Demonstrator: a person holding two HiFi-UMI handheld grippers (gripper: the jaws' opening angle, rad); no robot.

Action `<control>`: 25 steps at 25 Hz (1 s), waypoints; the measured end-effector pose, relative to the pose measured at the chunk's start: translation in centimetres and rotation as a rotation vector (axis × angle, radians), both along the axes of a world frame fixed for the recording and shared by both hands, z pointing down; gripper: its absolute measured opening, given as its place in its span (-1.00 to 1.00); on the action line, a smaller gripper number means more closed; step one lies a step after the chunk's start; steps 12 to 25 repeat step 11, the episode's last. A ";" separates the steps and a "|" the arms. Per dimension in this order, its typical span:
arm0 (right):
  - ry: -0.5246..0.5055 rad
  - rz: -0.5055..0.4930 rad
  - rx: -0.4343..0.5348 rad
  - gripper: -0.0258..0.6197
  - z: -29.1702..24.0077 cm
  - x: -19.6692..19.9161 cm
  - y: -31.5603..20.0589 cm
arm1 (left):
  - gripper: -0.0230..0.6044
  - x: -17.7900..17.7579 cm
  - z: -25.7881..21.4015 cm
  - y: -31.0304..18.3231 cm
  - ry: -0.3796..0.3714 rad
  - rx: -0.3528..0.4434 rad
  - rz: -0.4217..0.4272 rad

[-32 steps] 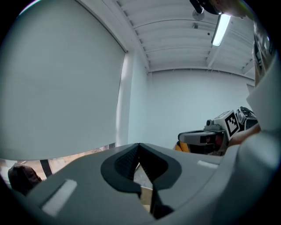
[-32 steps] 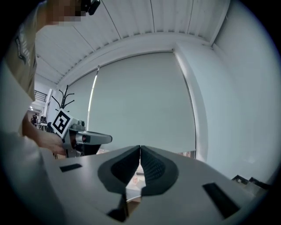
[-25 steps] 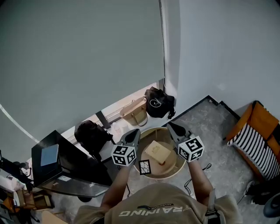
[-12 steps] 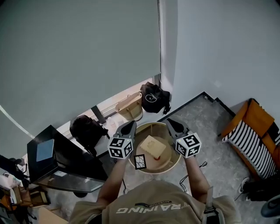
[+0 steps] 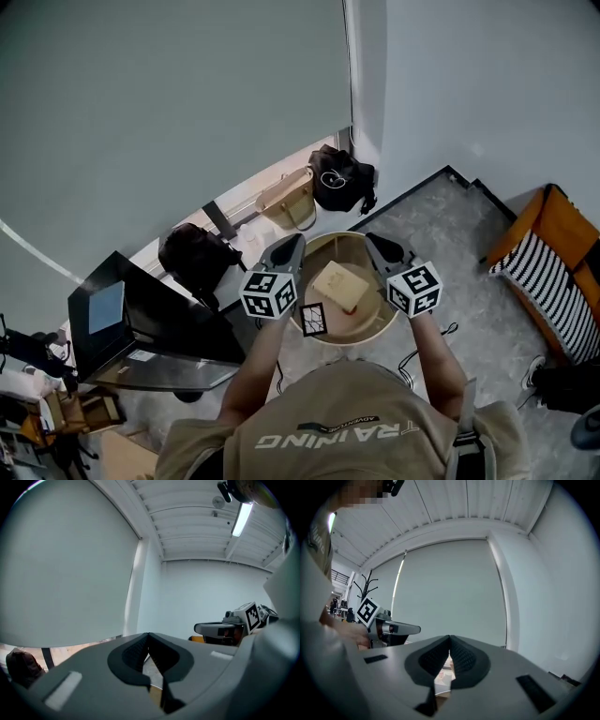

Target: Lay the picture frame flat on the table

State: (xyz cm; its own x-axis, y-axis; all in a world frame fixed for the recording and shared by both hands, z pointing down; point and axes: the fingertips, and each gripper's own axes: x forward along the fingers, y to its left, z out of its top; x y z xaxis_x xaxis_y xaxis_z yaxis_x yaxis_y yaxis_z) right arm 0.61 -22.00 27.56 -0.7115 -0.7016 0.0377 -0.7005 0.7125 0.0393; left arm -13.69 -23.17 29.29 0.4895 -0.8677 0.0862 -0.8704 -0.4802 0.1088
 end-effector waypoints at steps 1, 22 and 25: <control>0.003 -0.003 0.006 -0.90 -0.1 -0.1 0.0 | -0.90 -0.1 0.1 0.0 0.002 -0.006 -0.001; 0.030 -0.008 -0.003 -0.90 0.3 -0.8 -0.4 | -0.90 0.0 1.0 -0.2 -0.015 -0.019 0.020; 0.030 -0.008 -0.003 -0.90 0.3 -0.8 -0.4 | -0.90 0.0 1.0 -0.2 -0.015 -0.019 0.020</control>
